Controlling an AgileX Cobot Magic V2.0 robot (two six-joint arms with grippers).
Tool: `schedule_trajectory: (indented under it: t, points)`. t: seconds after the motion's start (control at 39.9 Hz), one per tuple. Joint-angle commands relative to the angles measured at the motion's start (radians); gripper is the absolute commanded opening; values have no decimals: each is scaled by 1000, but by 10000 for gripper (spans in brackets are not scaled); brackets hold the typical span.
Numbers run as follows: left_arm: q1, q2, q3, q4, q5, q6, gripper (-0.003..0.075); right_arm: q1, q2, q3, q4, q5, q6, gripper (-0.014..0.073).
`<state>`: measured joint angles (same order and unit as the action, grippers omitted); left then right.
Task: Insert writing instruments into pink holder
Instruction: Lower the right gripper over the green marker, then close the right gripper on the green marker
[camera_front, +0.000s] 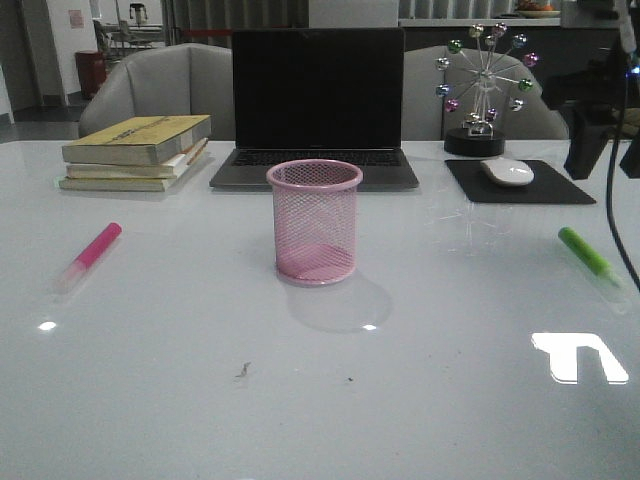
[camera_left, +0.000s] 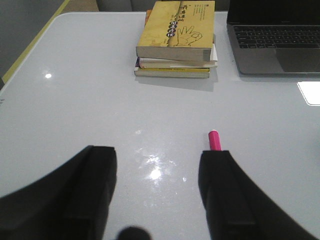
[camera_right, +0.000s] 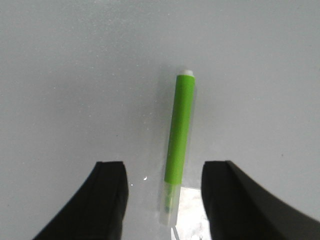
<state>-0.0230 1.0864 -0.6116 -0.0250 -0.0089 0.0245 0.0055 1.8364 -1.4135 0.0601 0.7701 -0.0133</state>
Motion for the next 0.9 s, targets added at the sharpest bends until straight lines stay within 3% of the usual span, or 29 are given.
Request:
schedule_trajectory:
  t: [0.0,0.25,0.88]
  points:
    - [0,-14,-37,-8,-84,-1,437,-3,-3,-68,-19,-20,-4,456]
    - [0,-14,-37,-8,-84,-1,437,-3,81,-81,-80,-25,-4,456]
    - [0,-14,-37,-8,-84,-1,437,-3,188,-91,-81,-75,-4,454]
